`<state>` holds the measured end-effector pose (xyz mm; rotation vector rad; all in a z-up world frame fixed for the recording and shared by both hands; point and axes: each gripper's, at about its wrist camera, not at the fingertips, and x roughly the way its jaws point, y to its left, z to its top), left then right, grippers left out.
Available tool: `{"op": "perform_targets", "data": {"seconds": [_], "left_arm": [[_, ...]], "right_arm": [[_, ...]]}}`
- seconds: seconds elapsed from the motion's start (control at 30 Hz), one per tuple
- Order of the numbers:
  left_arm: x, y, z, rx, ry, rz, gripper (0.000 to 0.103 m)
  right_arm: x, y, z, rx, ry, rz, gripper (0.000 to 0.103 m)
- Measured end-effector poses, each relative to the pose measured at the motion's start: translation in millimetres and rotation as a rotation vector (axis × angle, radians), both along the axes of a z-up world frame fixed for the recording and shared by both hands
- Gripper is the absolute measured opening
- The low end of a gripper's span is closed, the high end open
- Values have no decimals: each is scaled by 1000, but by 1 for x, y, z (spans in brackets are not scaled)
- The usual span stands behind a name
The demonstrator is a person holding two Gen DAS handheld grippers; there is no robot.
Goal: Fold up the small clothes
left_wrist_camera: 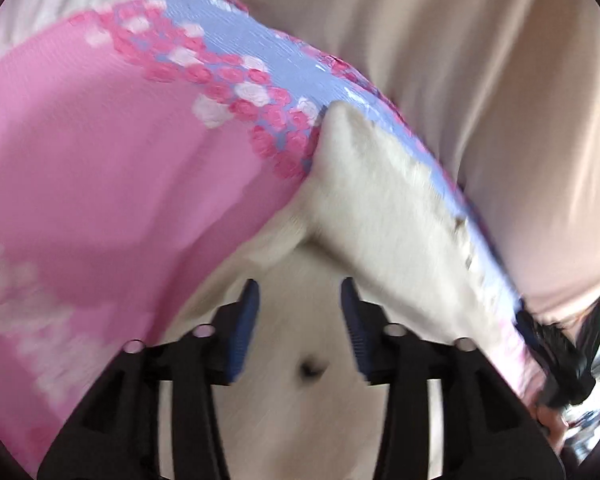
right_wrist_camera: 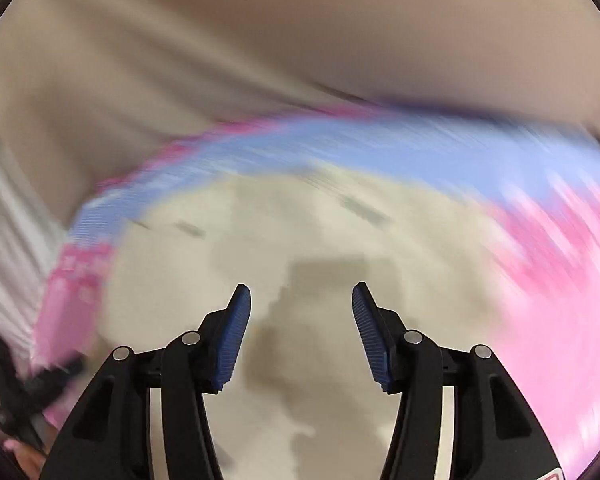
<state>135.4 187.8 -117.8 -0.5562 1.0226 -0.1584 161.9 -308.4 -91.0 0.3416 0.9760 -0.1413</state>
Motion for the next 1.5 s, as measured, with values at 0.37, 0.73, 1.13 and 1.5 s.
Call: {"op": "perform_targets", "data": {"seconds": [0.37,0.73,1.13,1.5], "left_arm": [[-135,34,-21,72,255,34,49],[-153,37,-22,-9,250,13,70],[-150,34,-26,-57,266,-19,23],[-149,43,-33,-209,235,32,39]], "right_arm": [[-270,-67,-68,269,259,-314,52],[-271,-7,-81,323,198,-175,62],[-264,-5,-83,333,192,-135,17],[-261,-11,-94,446,181,-186,22]]}}
